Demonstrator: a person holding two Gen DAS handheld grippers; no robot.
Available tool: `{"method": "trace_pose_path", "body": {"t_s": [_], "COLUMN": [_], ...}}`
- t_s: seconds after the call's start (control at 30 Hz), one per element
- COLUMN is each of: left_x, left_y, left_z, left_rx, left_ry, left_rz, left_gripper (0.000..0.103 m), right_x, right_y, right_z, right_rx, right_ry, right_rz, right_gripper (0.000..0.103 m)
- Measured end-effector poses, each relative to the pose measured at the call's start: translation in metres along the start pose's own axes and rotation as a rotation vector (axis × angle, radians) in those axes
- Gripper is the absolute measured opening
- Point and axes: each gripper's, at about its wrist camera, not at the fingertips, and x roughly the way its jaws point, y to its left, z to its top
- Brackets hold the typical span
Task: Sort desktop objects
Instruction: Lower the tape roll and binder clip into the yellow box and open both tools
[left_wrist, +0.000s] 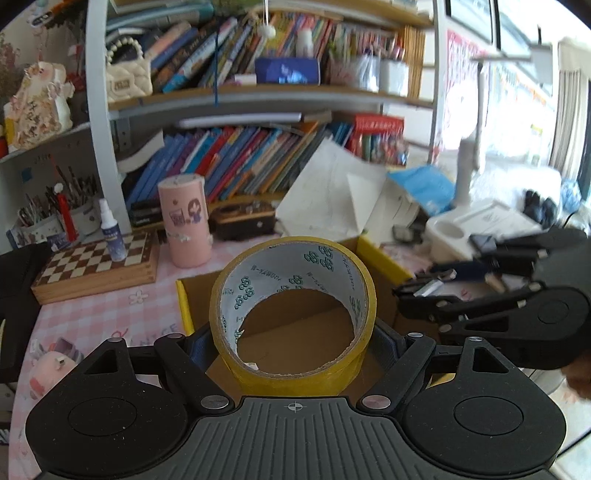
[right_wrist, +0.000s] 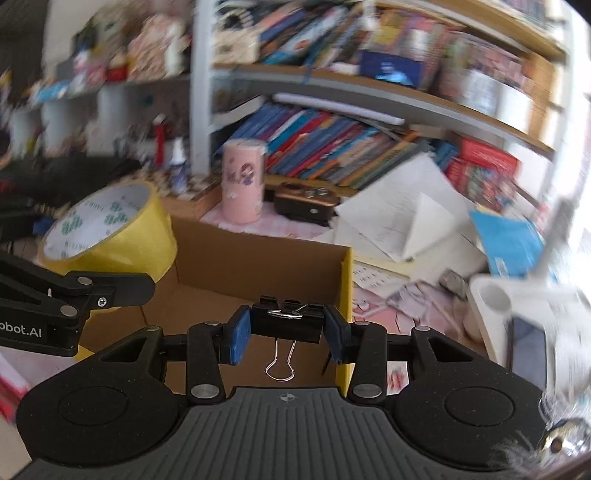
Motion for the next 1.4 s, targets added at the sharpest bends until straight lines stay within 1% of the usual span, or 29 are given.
{"method": "trace_pose_path", "body": {"t_s": [0.17,0.3,0.43,0.5,0.7,0.77,0.87,0.93,1.1,1.4], "left_x": [0.029,0.047,0.061,0.066,0.077,0.081,0.086,0.089,0.096,0.098], "left_y": [0.000,-0.002,-0.003,-0.004,-0.006,-0.008,-0.013,-0.018,-0.028,-0.029], "left_z": [0.003,0.003,0.000,-0.001,-0.002,-0.003,-0.003,-0.003,-0.006,-0.008], "left_rx": [0.014,0.038,0.056,0.061,0.066,0.067,0.077,0.088,0.104,0.102], "left_ry": [0.086,0.135,0.183,0.204,0.239,0.250,0.258,0.266,0.284,0.285], "left_rz": [0.034,0.058,0.081,0.087,0.088,0.083,0.068,0.051,0.017,0.018], "left_gripper": [0.083,0.083,0.083,0.083,0.083,0.083,0.083,0.083,0.083,0.084], "right_x": [0.044,0.075,0.098,0.109,0.133,0.131,0.129,0.128,0.125,0.126], "right_y": [0.003,0.013,0.020,0.020,0.011,0.007,0.006,-0.002,-0.009,-0.006], "right_z": [0.009,0.013,0.011,0.011,-0.001,-0.002,-0.014,-0.015,-0.017,-0.018], "right_rx": [-0.233,-0.419,-0.536,-0.553,-0.577,-0.589,-0.676,-0.641,-0.640,-0.666], "right_ry": [0.073,0.130,0.173,0.197,0.321,0.327,0.347,0.372,0.361,0.345], "right_rz": [0.089,0.153,0.175,0.181,0.168,0.173,0.137,0.149,0.161,0.152], "right_gripper": [0.040,0.040,0.040,0.040,0.040,0.040,0.040,0.040,0.040,0.039]}}
